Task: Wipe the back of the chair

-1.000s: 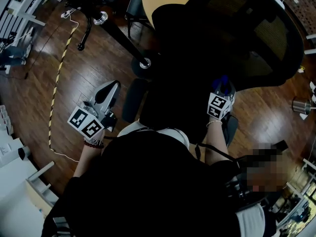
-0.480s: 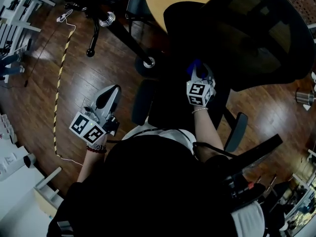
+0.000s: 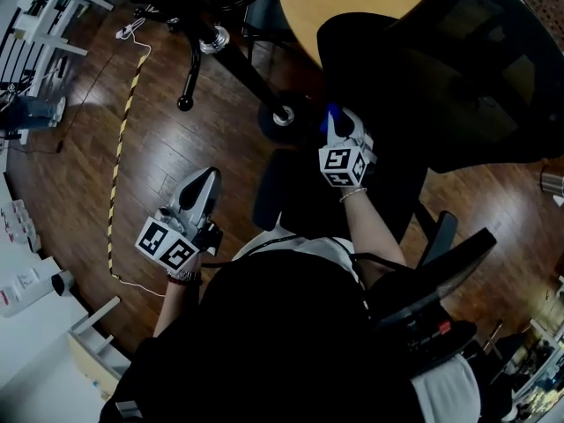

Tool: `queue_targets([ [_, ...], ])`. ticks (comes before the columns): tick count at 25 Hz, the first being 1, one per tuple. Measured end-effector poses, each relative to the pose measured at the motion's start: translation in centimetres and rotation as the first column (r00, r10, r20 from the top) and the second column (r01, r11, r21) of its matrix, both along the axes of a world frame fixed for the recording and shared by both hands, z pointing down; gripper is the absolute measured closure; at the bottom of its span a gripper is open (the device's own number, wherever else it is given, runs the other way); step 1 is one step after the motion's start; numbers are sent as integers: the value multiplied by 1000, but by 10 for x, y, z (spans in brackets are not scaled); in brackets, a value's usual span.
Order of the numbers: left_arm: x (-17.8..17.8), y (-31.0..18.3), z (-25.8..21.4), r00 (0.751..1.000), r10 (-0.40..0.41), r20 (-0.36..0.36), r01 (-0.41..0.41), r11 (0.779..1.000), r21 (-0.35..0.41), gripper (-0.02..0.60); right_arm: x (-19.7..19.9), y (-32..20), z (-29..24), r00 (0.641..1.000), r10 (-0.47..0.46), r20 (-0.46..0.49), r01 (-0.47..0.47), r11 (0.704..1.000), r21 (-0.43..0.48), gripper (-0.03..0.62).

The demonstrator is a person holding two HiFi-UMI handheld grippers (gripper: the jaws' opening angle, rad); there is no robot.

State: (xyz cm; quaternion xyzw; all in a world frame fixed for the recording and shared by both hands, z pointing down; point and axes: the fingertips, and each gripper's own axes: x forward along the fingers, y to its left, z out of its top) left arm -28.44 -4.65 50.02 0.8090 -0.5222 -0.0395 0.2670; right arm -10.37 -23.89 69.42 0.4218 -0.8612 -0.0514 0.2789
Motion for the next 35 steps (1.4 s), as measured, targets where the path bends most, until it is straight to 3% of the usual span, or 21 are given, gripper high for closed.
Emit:
queue_targets([
  [7, 19, -8, -15, 999, 24, 29, -24, 999, 26, 575, -31, 2, -16, 986, -148, 79, 148, 989, 1, 551],
  [11, 46, -14, -23, 998, 54, 21, -55, 997, 53, 575, -12, 2, -59, 974, -186, 128, 178, 982, 70, 551],
  [16, 98, -22, -29, 994, 110, -10, -109, 991, 75, 575, 81, 19, -85, 986, -119, 121, 111, 991, 73, 551],
  [23, 185, -34, -26, 977, 201, -67, -195, 977, 88, 575, 275, 58, -64, 991, 128, 28, -126, 991, -44, 551],
  [28, 244, -42, -29, 959, 267, -92, -256, 960, 117, 575, 364, 82, -110, 945, 291, 148, -288, 957, -48, 551],
  [31, 280, -43, -40, 944, 319, -90, -303, 941, 153, 575, 384, 97, -165, 925, 278, 258, -289, 957, 6, 551],
  [35, 318, -39, -55, 935, 347, -70, -328, 925, 192, 575, 383, 127, -240, 917, 151, 368, -201, 975, 100, 551],
])
